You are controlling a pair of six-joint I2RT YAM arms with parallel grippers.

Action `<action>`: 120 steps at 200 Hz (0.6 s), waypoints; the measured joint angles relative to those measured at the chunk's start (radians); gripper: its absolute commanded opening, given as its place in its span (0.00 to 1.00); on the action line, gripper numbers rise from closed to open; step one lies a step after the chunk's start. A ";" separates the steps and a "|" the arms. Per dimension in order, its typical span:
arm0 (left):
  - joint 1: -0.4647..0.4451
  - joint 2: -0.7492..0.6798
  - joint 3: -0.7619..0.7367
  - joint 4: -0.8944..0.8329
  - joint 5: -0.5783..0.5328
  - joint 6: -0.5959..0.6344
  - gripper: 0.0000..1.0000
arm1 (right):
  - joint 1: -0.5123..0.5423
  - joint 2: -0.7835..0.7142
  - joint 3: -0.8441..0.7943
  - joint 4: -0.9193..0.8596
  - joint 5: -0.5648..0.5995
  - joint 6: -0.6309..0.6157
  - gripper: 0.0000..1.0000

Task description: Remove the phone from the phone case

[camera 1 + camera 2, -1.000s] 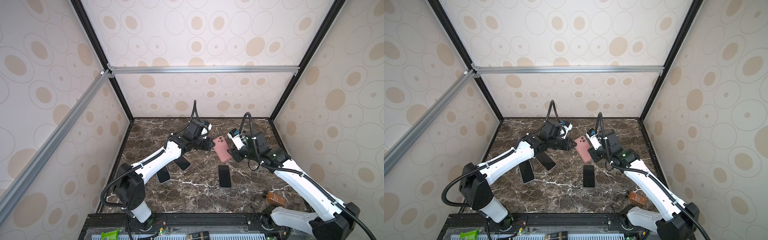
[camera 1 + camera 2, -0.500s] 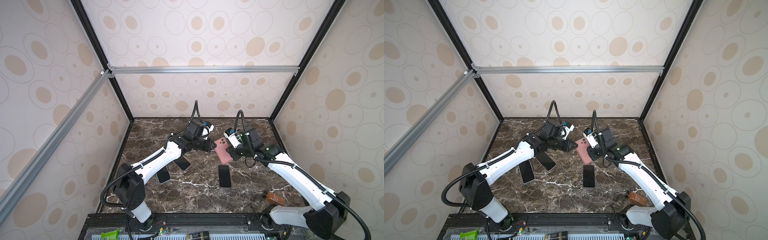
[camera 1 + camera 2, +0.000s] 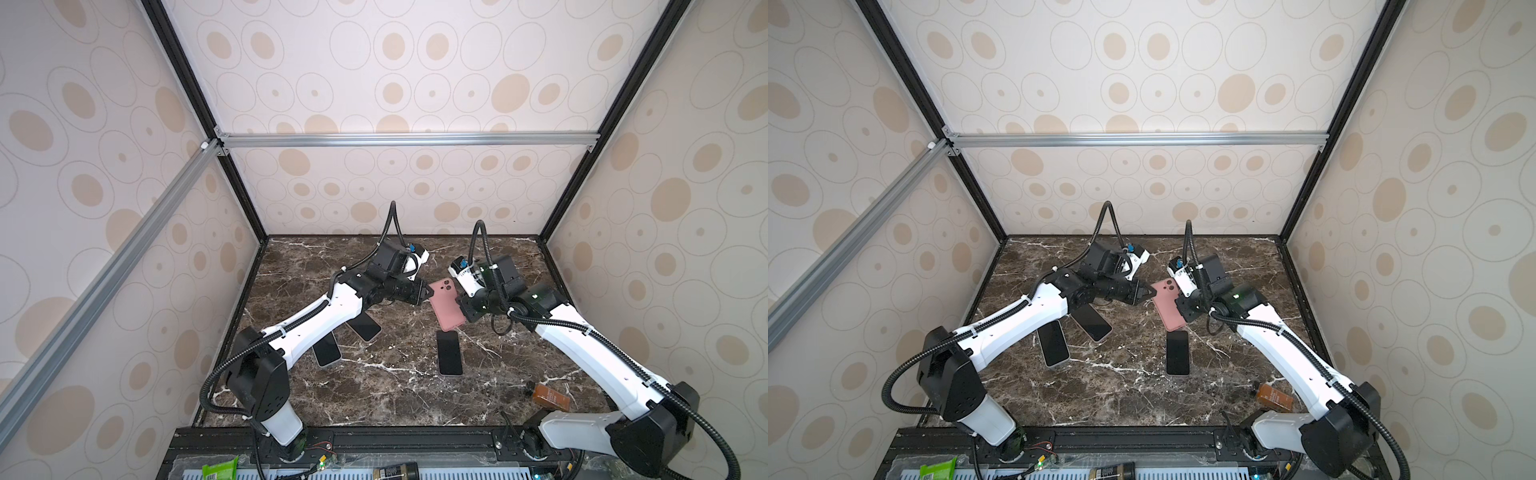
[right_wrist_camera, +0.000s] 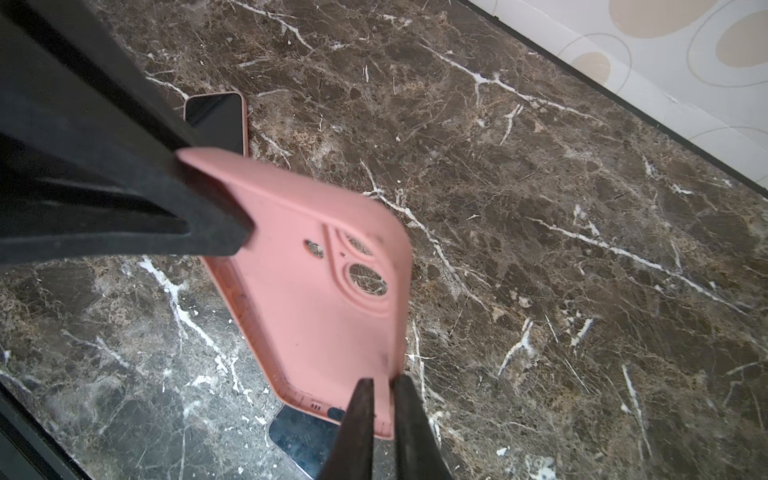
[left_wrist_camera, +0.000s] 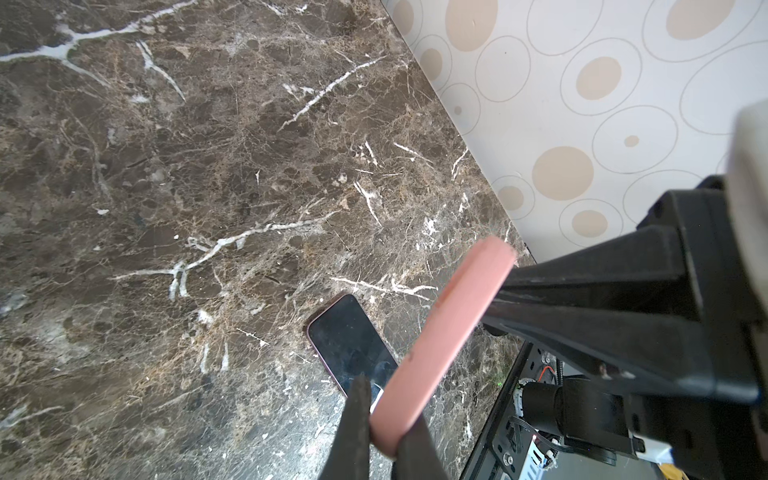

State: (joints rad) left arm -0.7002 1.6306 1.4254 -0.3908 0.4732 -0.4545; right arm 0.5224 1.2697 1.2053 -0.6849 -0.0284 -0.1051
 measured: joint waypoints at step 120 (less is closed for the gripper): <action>-0.005 -0.003 -0.015 0.008 0.013 0.002 0.00 | -0.015 -0.004 -0.039 0.046 -0.016 0.037 0.01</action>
State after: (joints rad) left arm -0.7052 1.6276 1.4101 -0.3832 0.4858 -0.4530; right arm 0.5072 1.2659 1.1664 -0.6388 -0.0444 -0.0677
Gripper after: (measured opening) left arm 0.099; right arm 0.043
